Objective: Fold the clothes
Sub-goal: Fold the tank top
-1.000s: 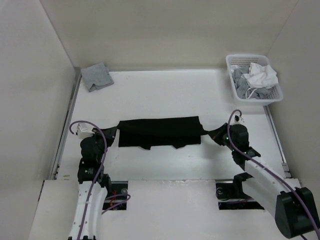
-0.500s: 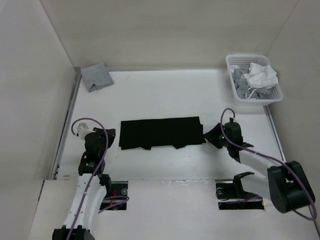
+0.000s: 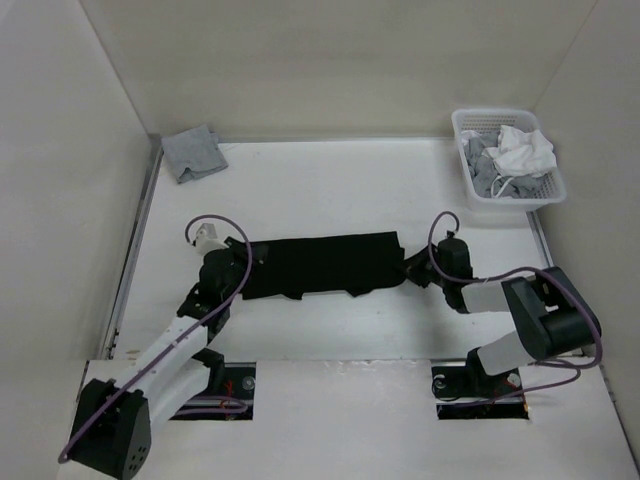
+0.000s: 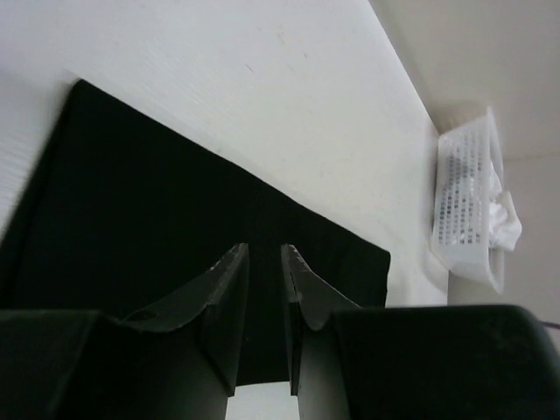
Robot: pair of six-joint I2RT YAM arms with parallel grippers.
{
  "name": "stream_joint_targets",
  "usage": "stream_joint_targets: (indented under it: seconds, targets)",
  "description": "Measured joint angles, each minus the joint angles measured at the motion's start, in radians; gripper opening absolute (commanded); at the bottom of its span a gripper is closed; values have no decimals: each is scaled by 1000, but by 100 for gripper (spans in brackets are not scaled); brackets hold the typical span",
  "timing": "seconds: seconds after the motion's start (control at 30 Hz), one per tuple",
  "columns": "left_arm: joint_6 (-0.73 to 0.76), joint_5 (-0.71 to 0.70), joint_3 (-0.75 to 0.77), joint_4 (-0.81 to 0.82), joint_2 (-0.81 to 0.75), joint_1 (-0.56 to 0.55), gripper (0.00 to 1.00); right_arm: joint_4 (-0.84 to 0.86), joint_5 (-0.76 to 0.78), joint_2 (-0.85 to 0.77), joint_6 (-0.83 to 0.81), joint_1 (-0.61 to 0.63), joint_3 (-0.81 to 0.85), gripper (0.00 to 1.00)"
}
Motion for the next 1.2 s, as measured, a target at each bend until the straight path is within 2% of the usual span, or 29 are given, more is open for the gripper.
stream_joint_targets:
  seconds: [0.13, 0.27, 0.43, 0.5, 0.57, 0.7, 0.97, 1.13, 1.2]
  targets:
    - [9, -32, 13, 94, 100, -112, 20, 91, 1, -27, 45, -10, -61, 1]
    - [11, -62, 27, 180, 235, -235, 20, 68, 10, -225, 56, -47, -124, 1]
    - [11, -73, 80, 271, 399, -351, 21, -170, 90, -616, -32, -60, -90, 3]
    - [11, -72, 106, 292, 428, -372, 21, -285, 138, -705, -94, -45, -24, 3]
    - [11, -72, 126, 307, 433, -375, 21, -375, 179, -728, -158, -10, 62, 3]
    - [11, -71, 138, 334, 408, -360, 22, -471, 244, -646, -268, 110, 237, 3]
    - [11, -72, 97, 303, 194, -250, 27, -586, 354, -257, -414, 422, 529, 5]
    - [11, -59, 50, 253, 90, -159, 31, -635, 381, 67, -434, 547, 752, 17]
    - [11, -48, 38, 229, 60, -121, 32, -642, 381, 187, -426, 590, 825, 32]
